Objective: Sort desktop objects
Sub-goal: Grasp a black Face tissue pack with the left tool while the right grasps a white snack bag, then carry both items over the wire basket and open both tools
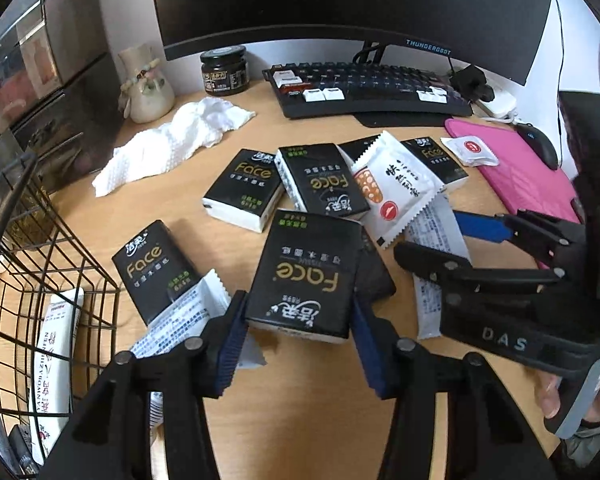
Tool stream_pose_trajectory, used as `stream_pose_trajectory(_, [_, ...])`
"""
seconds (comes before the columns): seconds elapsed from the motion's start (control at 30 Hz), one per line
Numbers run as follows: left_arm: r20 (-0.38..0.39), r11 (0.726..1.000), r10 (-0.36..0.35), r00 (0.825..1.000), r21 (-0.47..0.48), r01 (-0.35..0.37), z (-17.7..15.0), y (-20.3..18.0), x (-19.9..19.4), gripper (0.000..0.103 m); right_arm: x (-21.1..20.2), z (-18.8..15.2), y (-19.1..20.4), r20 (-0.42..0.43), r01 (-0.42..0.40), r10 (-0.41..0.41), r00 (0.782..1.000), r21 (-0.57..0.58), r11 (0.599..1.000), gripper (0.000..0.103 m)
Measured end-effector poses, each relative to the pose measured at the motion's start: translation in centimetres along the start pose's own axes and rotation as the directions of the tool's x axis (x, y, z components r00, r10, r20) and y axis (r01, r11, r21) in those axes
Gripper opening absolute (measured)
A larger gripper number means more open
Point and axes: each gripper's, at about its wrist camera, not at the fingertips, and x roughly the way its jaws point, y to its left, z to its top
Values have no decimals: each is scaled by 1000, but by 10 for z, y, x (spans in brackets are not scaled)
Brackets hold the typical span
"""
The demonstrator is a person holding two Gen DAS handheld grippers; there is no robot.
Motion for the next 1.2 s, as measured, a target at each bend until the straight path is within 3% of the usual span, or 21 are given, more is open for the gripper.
stream_pose_trajectory(0.07, [2, 1000, -4, 1000, 0, 4, -1, 0, 0, 55, -2, -2, -3, -4, 33, -33, 999, 7, 999, 42])
stream_pose_trajectory(0.17, [2, 1000, -11, 1000, 0, 11, -2, -2, 0, 55, -7, -5, -8, -12, 50, -50, 999, 8, 999, 39])
stream_pose_trajectory(0.5, [14, 999, -35, 999, 13, 35, -11, -16, -13, 54, -36, -29, -18, 9, 21, -21, 1000, 29, 999, 39])
stream_pose_trajectory(0.73, [69, 999, -36, 997, 9, 36, -9, -22, -43, 53, -69, -29, -7, 66, 14, -14, 998, 9, 1000, 39])
stream_pose_trajectory(0.93, [122, 1000, -23, 992, -4, 23, -9, -19, -77, 53, -95, -23, 19, 108, -8, 13, 994, -47, 999, 39])
stream_pose_trajectory(1.2, [178, 997, 55, 982, -66, -44, -21, 16, -125, 53, -111, -13, 77, 148, -81, 101, 984, -138, 987, 39])
